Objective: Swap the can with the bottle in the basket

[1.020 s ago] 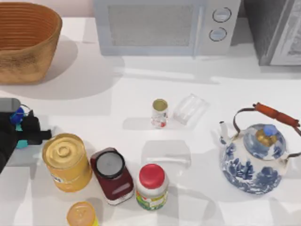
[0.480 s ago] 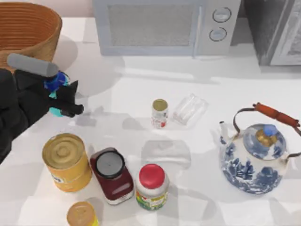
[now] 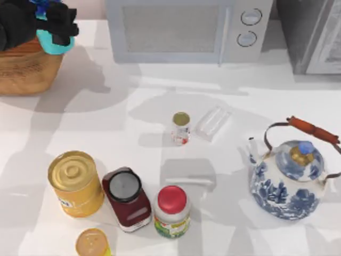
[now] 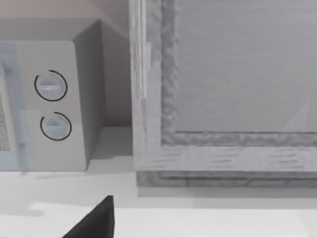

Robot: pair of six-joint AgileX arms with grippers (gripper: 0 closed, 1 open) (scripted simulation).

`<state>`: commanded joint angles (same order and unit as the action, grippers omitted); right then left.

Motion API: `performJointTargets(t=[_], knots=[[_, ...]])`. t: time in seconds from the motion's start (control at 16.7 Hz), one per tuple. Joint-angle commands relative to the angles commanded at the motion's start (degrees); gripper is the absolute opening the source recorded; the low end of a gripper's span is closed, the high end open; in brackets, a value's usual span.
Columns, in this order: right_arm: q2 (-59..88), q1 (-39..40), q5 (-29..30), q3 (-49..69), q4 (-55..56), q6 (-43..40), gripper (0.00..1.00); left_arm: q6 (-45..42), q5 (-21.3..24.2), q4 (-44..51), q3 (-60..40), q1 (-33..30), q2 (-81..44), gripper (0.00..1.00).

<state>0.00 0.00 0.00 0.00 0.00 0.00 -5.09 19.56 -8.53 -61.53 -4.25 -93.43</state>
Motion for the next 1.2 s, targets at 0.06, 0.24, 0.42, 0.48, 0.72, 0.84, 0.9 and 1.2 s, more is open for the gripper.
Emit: performJointTargets(t=[0.06,0.24,0.42,0.48,0.72,0.84,0.9,1.2], knots=[[0.0,0.0,0.0,0.0,0.0,0.0,1.0,0.2,-1.0,4.0,-3.9,1.9,-0.1,0.0],[0.0,0.0,0.0,0.0,0.0,0.0,1.0,0.9,-4.9,13.8,-14.0,7.3,-1.1,0.0],[0.0,0.0,0.0,0.0,0.0,0.0,1.0,1.7,-8.6,19.4,-20.6,11.3,-2.6,0.0],[0.0,0.0,0.0,0.0,0.0,0.0,1.0,1.8,-9.4,20.3,-21.9,12.1,-3.0,0.0],[0.0,0.0,0.0,0.0,0.0,0.0,1.0,2.0,-10.0,20.9,-22.7,12.7,-3.3,0.0],[0.0,0.0,0.0,0.0,0.0,0.0,1.0,1.8,-9.9,20.7,-22.6,12.5,-3.1,0.0],[0.0,0.0,0.0,0.0,0.0,0.0,1.0,1.8,-9.9,20.7,-22.6,12.5,-3.2,0.0],[0.0,0.0,0.0,0.0,0.0,0.0,1.0,2.1,-10.4,17.5,-23.3,12.0,-7.6,0.0]])
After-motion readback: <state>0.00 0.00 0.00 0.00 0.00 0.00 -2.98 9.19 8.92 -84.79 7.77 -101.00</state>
